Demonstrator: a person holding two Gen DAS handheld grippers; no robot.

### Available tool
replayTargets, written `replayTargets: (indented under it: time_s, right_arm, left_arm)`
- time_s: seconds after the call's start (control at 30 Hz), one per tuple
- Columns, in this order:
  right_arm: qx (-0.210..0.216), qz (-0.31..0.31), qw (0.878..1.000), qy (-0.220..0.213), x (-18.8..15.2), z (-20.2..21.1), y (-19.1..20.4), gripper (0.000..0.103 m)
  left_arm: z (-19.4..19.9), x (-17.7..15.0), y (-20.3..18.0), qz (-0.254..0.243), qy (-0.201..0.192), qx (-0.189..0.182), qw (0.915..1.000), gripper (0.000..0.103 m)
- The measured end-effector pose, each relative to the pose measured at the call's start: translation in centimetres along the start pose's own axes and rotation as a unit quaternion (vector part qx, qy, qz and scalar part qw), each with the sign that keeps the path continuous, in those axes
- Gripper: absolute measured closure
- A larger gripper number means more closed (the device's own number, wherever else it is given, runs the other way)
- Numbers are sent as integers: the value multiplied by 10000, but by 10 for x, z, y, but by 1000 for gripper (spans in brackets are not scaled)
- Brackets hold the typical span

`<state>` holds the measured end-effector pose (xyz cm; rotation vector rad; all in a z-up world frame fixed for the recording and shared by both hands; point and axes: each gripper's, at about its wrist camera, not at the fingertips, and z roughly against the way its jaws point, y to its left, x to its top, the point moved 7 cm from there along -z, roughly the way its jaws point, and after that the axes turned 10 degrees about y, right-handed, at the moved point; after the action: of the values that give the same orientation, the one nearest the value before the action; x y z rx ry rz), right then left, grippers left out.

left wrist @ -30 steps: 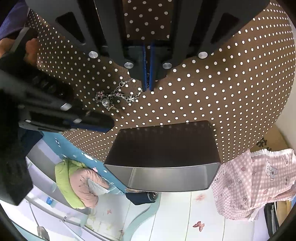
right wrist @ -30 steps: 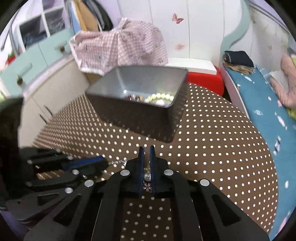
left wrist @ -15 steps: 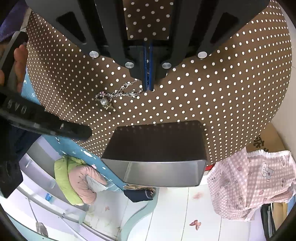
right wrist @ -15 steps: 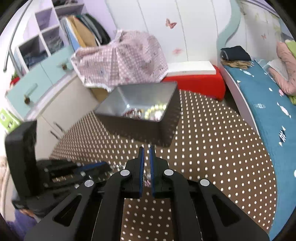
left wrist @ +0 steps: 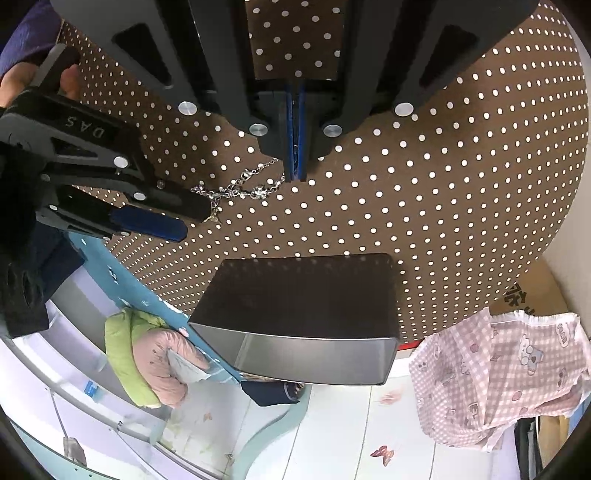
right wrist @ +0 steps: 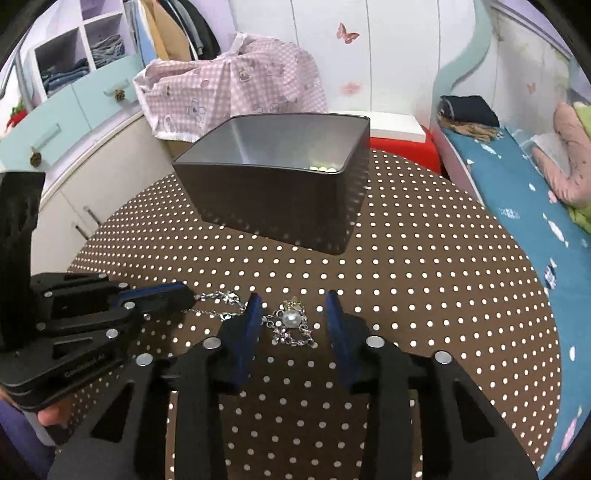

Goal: Organize jewelry
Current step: 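Carry the chain bracelet into the tin box with the right tool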

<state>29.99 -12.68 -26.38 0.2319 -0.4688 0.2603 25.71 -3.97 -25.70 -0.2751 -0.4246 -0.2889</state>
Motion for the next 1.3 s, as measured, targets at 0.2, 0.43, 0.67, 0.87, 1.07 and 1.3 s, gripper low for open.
replayTargets:
  time_s: [0.2, 0.43, 0.67, 0.87, 1.07, 1.3]
  right_arm:
    - [-91, 126, 9999, 62, -2, -7, 8, 74]
    - [-73, 191, 9998, 88, -4, -8, 13, 92]
    - [28, 39, 10000, -65, -1, 5, 7, 92]
    - [209, -38, 9992, -342, 9, 31, 6, 92]
    - [333, 14, 9965, -761, 37, 67, 14, 92]
    - [266, 111, 9931, -1133, 83, 91, 21, 92]
  left_arm:
    - [-1, 1, 3, -19, 8, -6, 10000, 103]
    - [-2, 2, 1, -5, 12, -7, 10000, 103]
    - [8, 4, 4, 57, -140, -31, 9999, 103]
    - [30, 16, -1, -15, -354, -196, 9992, 103]
    - [68, 48, -12, -250, -777, -162, 9965, 103]
    - [103, 99, -16, -435, -1204, 102, 9917, 103]
